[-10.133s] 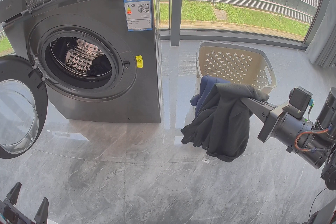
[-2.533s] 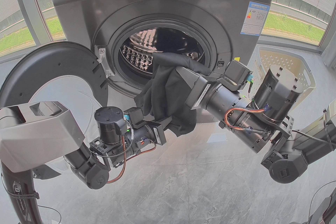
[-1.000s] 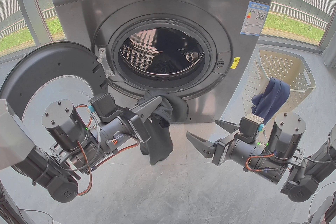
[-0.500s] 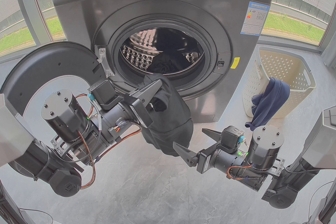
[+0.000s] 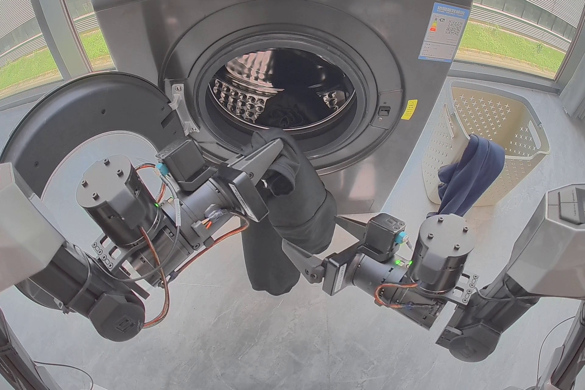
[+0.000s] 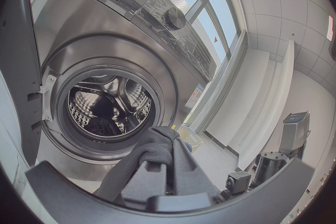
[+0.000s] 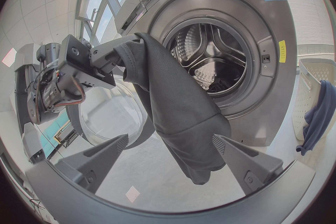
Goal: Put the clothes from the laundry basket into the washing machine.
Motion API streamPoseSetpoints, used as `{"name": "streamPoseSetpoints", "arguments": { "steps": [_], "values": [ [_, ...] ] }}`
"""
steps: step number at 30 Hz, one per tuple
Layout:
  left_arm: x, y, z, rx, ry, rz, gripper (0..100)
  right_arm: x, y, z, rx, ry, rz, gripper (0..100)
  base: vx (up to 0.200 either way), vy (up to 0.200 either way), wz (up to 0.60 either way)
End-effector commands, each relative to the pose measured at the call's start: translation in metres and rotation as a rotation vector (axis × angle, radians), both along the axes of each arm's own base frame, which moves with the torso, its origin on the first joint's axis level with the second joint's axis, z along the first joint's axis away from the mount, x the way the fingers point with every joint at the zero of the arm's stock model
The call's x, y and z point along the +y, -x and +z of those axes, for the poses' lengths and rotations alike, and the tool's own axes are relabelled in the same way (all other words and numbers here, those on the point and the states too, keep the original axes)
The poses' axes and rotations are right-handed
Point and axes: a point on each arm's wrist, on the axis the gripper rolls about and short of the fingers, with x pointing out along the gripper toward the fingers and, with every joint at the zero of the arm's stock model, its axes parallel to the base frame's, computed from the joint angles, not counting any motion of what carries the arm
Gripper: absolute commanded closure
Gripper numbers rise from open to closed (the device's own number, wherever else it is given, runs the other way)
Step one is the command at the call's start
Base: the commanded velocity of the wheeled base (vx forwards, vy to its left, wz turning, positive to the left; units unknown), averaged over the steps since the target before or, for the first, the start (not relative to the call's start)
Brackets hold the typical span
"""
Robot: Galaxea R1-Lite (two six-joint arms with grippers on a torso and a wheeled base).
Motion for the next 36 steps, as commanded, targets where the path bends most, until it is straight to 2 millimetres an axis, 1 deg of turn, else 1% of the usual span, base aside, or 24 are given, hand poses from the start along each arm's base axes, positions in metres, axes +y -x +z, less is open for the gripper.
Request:
{"name": "streamPoseSetpoints", "arguments": {
  "steps": [1, 5, 10, 13, 17, 22, 25, 27, 28, 31, 33, 35, 36],
  "values": [
    [0.000, 0.002, 0.003, -0.007, 0.005, -0.004, 100, 0.013, -0.020, -0.009, -0.012, -0.003, -0.012, 0, 0.000, 0.000, 0.00],
    [0.000, 0.001, 0.005, -0.015, 0.009, -0.001, 100, 0.021, -0.028, -0.009, -0.037, -0.014, -0.008, 0, 0.000, 0.000, 0.00],
    [0.000, -0.003, 0.007, -0.027, 0.014, 0.026, 100, 0.027, -0.025, -0.005, -0.057, -0.031, 0.011, 0, 0.000, 0.000, 0.00],
    [-0.001, -0.003, 0.007, -0.029, 0.016, 0.026, 100, 0.029, -0.025, -0.006, -0.056, -0.027, 0.012, 0, 0.000, 0.000, 0.00],
    [-0.001, -0.002, 0.009, -0.035, 0.019, 0.025, 100, 0.030, -0.038, -0.019, -0.049, -0.002, 0.003, 0, 0.000, 0.000, 0.00],
    [-0.003, 0.000, 0.010, -0.035, 0.021, 0.017, 100, 0.038, -0.054, -0.023, -0.048, 0.001, 0.008, 0, 0.000, 0.000, 0.00],
    [-0.003, 0.000, 0.009, -0.034, 0.020, 0.018, 100, 0.042, -0.059, -0.024, -0.055, 0.007, 0.007, 0, 0.000, 0.000, 0.00],
    [-0.003, 0.000, 0.009, -0.034, 0.020, 0.018, 100, 0.042, -0.059, -0.024, -0.055, 0.007, 0.007, 0, 0.000, 0.000, 0.00],
    [-0.003, 0.001, 0.009, -0.035, 0.019, 0.017, 100, 0.042, -0.070, -0.029, -0.059, 0.008, -0.013, 0, 0.000, 0.000, 0.00],
    [-0.003, 0.001, 0.009, -0.032, 0.019, 0.015, 100, 0.038, -0.076, -0.028, -0.065, 0.003, -0.032, 0, 0.000, 0.000, 0.00],
    [-0.003, 0.001, 0.009, -0.032, 0.017, 0.015, 100, 0.030, -0.082, -0.026, -0.070, -0.002, -0.057, 0, 0.000, 0.000, 0.00],
    [-0.002, 0.000, 0.008, -0.030, 0.018, 0.018, 100, 0.024, -0.084, -0.020, -0.077, -0.007, -0.071, 0, 0.000, 0.000, 0.00],
    [-0.002, 0.000, 0.008, -0.031, 0.016, 0.018, 100, 0.020, -0.083, -0.015, -0.084, -0.013, -0.079, 0, 0.000, 0.000, 0.00]
  ]
}}
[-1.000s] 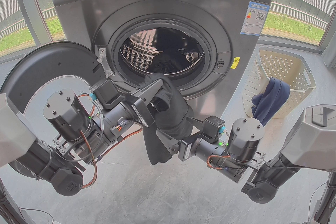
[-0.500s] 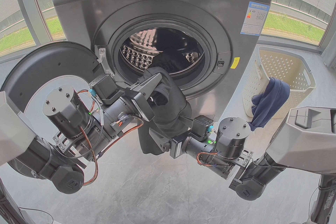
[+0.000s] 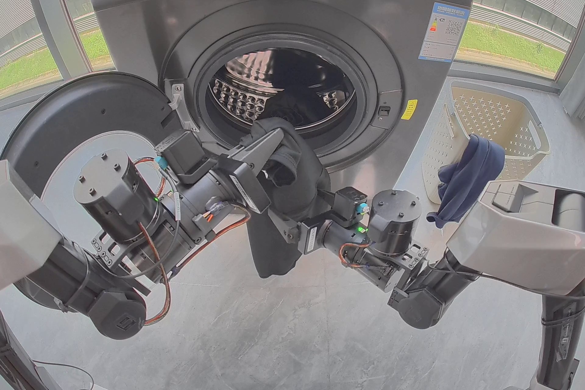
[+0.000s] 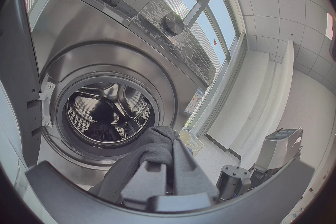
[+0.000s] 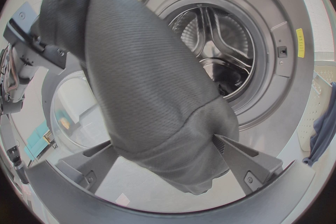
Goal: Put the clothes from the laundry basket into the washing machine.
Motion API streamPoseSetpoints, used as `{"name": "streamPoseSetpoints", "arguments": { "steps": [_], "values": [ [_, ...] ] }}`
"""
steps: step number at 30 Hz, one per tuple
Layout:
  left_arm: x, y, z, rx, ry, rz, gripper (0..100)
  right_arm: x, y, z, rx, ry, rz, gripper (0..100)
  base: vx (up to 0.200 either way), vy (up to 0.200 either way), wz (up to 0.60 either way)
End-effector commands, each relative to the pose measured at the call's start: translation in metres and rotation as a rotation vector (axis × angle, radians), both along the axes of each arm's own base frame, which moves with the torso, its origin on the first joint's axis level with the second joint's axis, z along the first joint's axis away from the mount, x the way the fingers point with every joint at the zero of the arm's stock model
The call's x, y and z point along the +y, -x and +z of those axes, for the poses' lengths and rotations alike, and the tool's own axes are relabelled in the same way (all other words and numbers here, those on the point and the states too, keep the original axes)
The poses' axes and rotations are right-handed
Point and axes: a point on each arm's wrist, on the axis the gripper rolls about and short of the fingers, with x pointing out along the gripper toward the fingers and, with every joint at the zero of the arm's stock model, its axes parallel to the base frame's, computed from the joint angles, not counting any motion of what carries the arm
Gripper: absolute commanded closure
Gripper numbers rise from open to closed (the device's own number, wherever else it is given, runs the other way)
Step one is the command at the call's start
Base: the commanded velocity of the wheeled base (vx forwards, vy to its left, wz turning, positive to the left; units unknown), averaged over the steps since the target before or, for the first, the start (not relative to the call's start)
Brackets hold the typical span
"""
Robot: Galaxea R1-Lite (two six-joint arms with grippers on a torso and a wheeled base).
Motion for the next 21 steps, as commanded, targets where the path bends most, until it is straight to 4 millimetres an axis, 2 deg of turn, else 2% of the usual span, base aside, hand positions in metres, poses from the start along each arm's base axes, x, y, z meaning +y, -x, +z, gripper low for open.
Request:
{"name": "streamPoseSetpoints", "arguments": {
  "steps": [1, 9, 15, 21],
  "values": [
    [0.000, 0.000, 0.000, 0.000, -0.001, 0.002, 100, -0.014, -0.003, 0.013, -0.015, -0.013, -0.032, 0, 0.000, 0.000, 0.00],
    [0.001, -0.003, -0.004, 0.009, -0.007, 0.010, 100, -0.044, 0.010, 0.050, -0.056, -0.043, -0.069, 0, 0.000, 0.000, 0.00],
    [0.002, -0.002, -0.002, 0.003, -0.005, 0.010, 100, -0.063, 0.007, 0.046, -0.038, -0.011, -0.114, 0, 0.000, 0.000, 0.00],
    [0.001, 0.001, 0.001, -0.005, 0.000, -0.001, 100, -0.063, 0.001, 0.044, -0.039, -0.008, -0.124, 0, 0.000, 0.000, 0.00]
  ]
}}
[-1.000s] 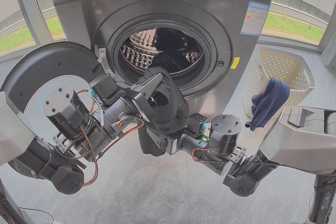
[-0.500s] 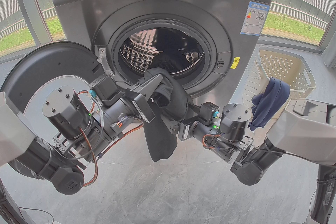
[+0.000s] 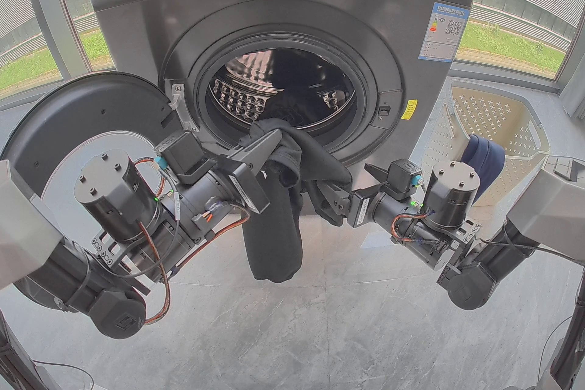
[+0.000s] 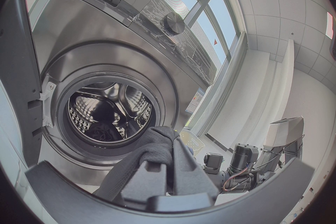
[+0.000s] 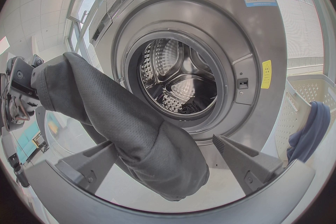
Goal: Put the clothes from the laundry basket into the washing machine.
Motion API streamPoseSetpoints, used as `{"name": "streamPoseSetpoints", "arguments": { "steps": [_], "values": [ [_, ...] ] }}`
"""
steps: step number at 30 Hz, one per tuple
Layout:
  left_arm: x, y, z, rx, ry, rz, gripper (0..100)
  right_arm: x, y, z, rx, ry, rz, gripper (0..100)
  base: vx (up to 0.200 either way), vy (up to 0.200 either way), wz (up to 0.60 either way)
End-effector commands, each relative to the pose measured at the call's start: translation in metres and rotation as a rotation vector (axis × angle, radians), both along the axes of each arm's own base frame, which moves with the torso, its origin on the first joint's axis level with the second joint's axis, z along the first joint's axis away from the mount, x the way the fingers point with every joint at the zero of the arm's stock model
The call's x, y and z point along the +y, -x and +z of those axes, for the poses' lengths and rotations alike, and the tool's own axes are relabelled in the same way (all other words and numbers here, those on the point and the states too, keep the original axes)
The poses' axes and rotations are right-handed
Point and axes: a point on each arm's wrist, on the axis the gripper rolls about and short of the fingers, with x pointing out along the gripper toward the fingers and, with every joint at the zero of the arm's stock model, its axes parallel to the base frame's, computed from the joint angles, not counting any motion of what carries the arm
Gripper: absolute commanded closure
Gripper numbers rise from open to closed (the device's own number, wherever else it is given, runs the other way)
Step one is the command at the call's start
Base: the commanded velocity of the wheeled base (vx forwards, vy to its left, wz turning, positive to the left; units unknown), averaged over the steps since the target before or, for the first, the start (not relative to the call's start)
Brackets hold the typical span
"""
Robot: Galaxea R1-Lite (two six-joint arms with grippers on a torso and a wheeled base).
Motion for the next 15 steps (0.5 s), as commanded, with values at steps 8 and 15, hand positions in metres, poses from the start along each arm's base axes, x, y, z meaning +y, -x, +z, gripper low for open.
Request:
{"name": "streamPoseSetpoints", "arguments": {
  "steps": [8, 15],
  "values": [
    [0.001, 0.001, 0.003, -0.008, 0.004, -0.001, 100, 0.002, -0.012, -0.012, 0.008, 0.011, -0.013, 0, 0.000, 0.000, 0.00],
    [0.002, 0.001, 0.004, -0.011, 0.006, 0.002, 100, -0.005, -0.017, -0.024, 0.036, 0.028, -0.041, 0, 0.000, 0.000, 0.00]
  ]
}}
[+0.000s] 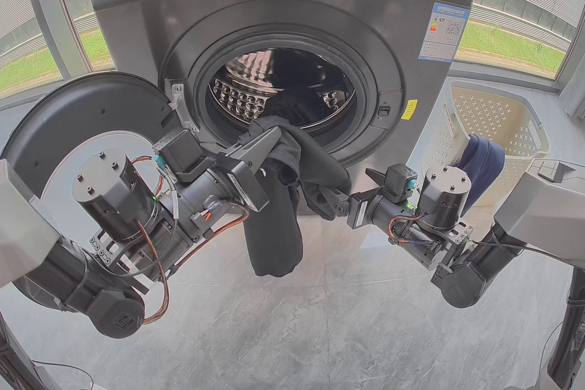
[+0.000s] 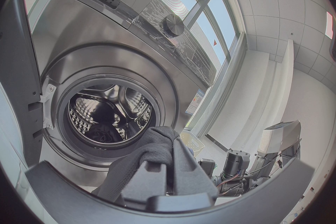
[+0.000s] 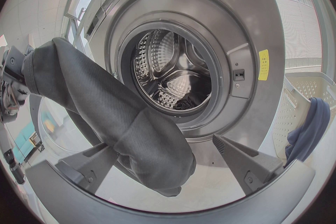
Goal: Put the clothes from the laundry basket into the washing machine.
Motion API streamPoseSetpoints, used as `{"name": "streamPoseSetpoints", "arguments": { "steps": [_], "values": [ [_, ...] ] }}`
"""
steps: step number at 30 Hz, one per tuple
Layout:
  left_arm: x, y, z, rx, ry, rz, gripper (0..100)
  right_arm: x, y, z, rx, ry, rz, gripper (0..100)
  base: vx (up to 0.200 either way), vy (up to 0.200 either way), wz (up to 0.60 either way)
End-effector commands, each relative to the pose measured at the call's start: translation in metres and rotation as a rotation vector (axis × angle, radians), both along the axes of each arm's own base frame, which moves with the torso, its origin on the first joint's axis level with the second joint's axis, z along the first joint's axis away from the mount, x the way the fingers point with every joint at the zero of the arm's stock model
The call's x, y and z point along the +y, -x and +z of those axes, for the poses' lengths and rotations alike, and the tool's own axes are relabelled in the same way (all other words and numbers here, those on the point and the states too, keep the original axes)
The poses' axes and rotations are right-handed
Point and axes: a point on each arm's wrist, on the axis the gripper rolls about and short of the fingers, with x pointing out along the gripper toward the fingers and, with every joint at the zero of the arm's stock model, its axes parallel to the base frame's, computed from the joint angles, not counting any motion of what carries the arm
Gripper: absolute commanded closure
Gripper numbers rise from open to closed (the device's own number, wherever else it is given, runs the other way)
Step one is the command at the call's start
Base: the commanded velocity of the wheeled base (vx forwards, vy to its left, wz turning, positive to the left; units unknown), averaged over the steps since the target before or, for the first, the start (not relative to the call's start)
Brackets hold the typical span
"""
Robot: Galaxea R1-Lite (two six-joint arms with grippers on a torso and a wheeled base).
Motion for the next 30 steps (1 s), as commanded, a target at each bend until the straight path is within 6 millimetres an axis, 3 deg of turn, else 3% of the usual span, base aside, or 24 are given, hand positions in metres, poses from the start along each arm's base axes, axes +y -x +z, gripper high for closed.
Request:
{"name": "streamPoseSetpoints", "arguments": {
  "steps": [1, 10, 18, 30],
  "values": [
    [0.001, 0.000, 0.002, -0.005, 0.004, 0.002, 100, -0.004, -0.004, -0.010, 0.022, 0.014, -0.017, 0, 0.000, 0.000, 0.00],
    [0.000, 0.001, 0.001, -0.005, 0.001, 0.000, 100, -0.002, -0.011, -0.016, 0.026, 0.018, -0.023, 0, 0.000, 0.000, 0.00],
    [0.001, -0.001, -0.001, 0.000, -0.005, 0.005, 100, -0.003, -0.013, 0.002, -0.020, -0.012, -0.028, 0, 0.000, 0.000, 0.00],
    [0.002, -0.001, -0.001, 0.000, -0.005, 0.007, 100, -0.038, -0.020, 0.009, -0.026, -0.003, -0.111, 0, 0.000, 0.000, 0.00]
  ]
}}
